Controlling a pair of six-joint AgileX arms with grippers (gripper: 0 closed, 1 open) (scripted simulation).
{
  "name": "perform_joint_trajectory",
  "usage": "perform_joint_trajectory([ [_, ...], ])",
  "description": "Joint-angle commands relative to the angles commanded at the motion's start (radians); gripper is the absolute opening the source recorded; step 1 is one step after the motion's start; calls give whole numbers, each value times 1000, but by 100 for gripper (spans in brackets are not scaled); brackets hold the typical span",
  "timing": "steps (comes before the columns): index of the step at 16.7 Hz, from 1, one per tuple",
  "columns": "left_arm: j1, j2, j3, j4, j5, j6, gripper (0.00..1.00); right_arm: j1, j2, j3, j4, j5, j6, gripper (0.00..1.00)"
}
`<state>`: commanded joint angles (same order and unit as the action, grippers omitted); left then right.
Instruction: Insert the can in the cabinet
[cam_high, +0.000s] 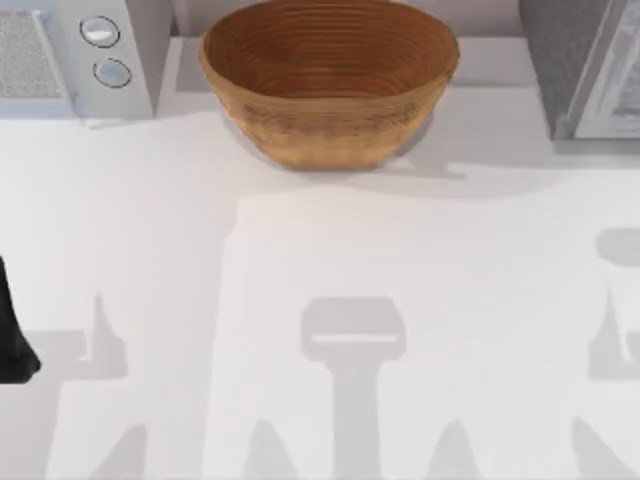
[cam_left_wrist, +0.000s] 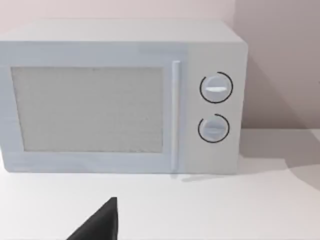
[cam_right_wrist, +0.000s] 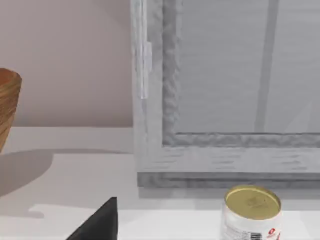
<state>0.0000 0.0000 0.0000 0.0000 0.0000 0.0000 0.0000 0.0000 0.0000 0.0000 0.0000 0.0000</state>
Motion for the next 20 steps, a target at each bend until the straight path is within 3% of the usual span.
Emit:
perform_joint_trajectory([
  [8, 0, 0, 0, 0, 0, 0, 100, -13, 130, 42, 146, -13, 11, 100],
  [20, 0, 0, 0, 0, 0, 0, 100, -93, 1013, 111, 791, -77, 10, 100],
])
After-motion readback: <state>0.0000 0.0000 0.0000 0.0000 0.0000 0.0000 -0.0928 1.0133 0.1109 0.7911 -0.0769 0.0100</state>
